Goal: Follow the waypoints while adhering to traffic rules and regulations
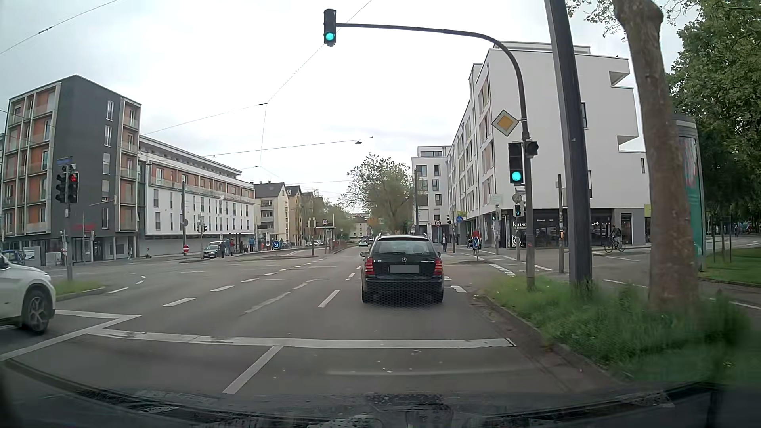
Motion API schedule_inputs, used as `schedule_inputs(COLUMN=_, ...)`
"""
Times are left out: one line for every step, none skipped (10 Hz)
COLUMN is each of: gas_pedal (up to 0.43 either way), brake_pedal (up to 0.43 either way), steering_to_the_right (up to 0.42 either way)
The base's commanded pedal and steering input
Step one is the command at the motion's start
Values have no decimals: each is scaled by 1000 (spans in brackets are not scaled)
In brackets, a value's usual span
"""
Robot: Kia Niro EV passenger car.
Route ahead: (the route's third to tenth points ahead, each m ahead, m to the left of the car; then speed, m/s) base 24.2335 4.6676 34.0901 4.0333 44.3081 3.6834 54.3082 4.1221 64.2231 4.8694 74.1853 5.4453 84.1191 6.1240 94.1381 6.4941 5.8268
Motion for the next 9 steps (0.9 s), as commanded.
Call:
schedule_inputs(gas_pedal=110, brake_pedal=0, steering_to_the_right=-3)
schedule_inputs(gas_pedal=110, brake_pedal=0, steering_to_the_right=-3)
schedule_inputs(gas_pedal=110, brake_pedal=0, steering_to_the_right=-3)
schedule_inputs(gas_pedal=110, brake_pedal=0, steering_to_the_right=-3)
schedule_inputs(gas_pedal=110, brake_pedal=0, steering_to_the_right=-3)
schedule_inputs(gas_pedal=110, brake_pedal=0, steering_to_the_right=-3)
schedule_inputs(gas_pedal=110, brake_pedal=0, steering_to_the_right=-4)
schedule_inputs(gas_pedal=110, brake_pedal=0, steering_to_the_right=-4)
schedule_inputs(gas_pedal=110, brake_pedal=0, steering_to_the_right=-5)
